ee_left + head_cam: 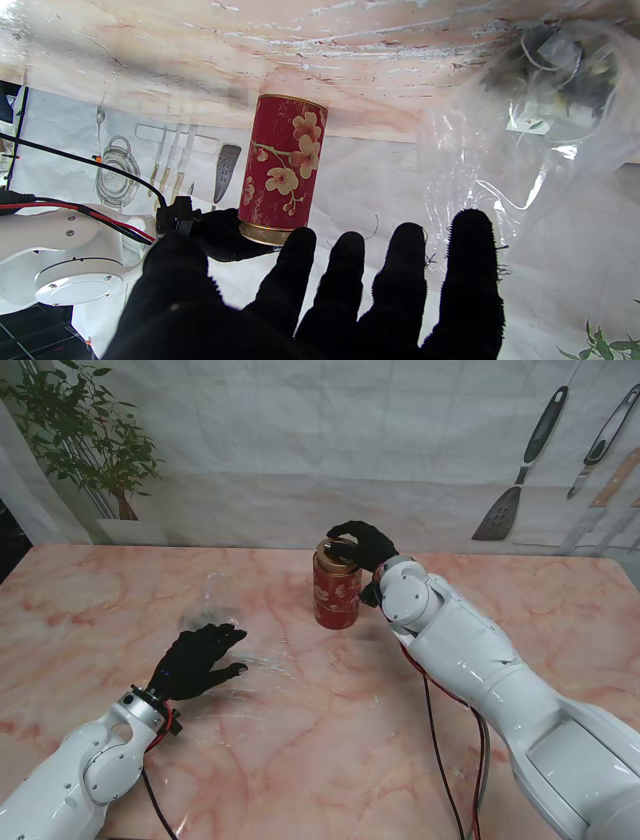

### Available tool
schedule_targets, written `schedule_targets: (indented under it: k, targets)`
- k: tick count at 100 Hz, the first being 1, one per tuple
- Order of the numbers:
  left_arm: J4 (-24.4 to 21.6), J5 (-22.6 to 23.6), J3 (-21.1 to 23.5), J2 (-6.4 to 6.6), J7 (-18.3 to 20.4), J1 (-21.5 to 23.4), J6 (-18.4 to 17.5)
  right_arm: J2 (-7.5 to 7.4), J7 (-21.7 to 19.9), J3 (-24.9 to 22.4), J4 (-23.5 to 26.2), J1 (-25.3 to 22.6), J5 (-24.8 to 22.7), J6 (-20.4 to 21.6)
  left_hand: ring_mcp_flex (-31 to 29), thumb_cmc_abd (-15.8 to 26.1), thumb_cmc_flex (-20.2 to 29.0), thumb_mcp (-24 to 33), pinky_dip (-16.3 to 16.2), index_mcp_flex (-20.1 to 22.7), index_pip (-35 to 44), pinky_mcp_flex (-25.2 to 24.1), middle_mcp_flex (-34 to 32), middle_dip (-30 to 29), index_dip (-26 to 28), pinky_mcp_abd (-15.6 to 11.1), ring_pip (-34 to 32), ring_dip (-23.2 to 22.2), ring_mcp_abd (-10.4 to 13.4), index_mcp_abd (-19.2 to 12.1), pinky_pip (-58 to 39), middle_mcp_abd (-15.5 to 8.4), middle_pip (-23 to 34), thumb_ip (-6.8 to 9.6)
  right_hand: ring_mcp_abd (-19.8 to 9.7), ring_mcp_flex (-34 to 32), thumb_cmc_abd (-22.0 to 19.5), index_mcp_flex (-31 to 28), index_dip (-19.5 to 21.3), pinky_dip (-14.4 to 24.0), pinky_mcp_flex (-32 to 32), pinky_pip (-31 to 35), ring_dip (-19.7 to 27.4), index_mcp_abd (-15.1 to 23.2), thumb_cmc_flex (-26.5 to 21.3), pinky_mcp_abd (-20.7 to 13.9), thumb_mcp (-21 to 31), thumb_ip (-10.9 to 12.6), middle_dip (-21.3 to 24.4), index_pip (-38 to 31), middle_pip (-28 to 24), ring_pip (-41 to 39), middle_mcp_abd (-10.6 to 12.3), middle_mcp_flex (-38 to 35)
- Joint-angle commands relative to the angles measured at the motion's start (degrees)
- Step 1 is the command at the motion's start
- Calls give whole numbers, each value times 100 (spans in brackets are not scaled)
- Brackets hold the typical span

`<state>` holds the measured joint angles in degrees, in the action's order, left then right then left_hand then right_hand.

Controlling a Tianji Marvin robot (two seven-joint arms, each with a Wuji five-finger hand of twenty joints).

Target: Insert tea bags into the tea bag box

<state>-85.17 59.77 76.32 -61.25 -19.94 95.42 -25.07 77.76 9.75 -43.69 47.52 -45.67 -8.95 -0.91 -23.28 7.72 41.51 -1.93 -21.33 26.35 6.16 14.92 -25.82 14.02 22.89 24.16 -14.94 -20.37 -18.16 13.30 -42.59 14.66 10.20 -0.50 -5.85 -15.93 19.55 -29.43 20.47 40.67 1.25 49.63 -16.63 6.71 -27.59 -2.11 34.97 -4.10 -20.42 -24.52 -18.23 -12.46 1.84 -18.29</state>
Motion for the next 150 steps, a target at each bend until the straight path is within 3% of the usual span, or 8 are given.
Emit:
schedule_targets:
  k: [1, 45, 55, 73, 118, 150]
  targets:
    - [-35, -3, 14, 11, 84, -8, -15, -33, -114, 4, 38, -9, 6, -8, -131, 52, 12, -58, -86, 134, 59, 25, 17, 27, 46, -64, -17, -73, 15, -16, -174, -44, -56, -194, -266, 185, -104, 133, -45, 113, -97, -125, 63, 186, 93, -235, -54, 158, 91, -12, 85, 118, 178, 177]
    - [-37, -4, 12, 11, 82, -10, -26, -82, -228, -6, 103, -18, -5, -46, -153, 55, 2, -61, -90, 138, 60, 34, 9, 29, 46, -65, -27, -86, 13, -32, -184, -53, -55, -195, -208, 228, -87, 183, -40, 133, -126, -187, 54, 225, 139, -237, -133, 165, 90, 23, 132, 148, 124, 236]
    - [-39, -6, 12, 11, 89, -12, -29, -100, -252, -11, 115, -17, -20, -23, -143, 53, -2, -61, -88, 134, 59, 26, 6, 29, 46, -55, -22, -86, 13, -26, -178, -55, -55, -195, -74, 278, -6, 257, -42, 104, -186, -276, 53, 296, 241, -186, -167, 167, 88, 62, 158, 173, 62, 293]
    - [-45, -2, 13, 14, 103, -15, -38, -146, -332, -12, 141, -6, -73, 18, -142, 48, -10, -59, -87, 133, 60, 29, 7, 28, 46, -41, -17, -85, -2, -35, -176, -58, -59, -194, 141, 397, 157, 491, -32, -9, -284, -614, 34, 463, 498, -97, -144, 187, 85, 203, 258, 269, -14, 441]
    - [-62, 38, 14, 19, 91, -17, -21, -153, -152, -130, 182, -72, -102, 169, -135, 42, -20, -60, -84, 135, 62, 28, -2, 29, 47, -37, -12, -82, -3, -31, -171, -57, -61, -194, 103, 463, 194, 675, 43, -128, -343, -1358, 35, 520, 750, -76, -227, 183, 50, 362, 339, 444, 13, 507]
    - [-62, 114, 15, 32, 65, -59, -31, -392, 87, -569, 788, -508, -505, 175, -91, 47, -57, -65, -73, 136, 62, -1, -11, 27, 46, -4, 21, -65, -25, -48, -143, -82, -70, -194, -16, 361, 268, 560, 103, -126, -278, -1696, 29, 459, 695, -123, -221, 193, 11, 292, 246, 428, 29, 395]
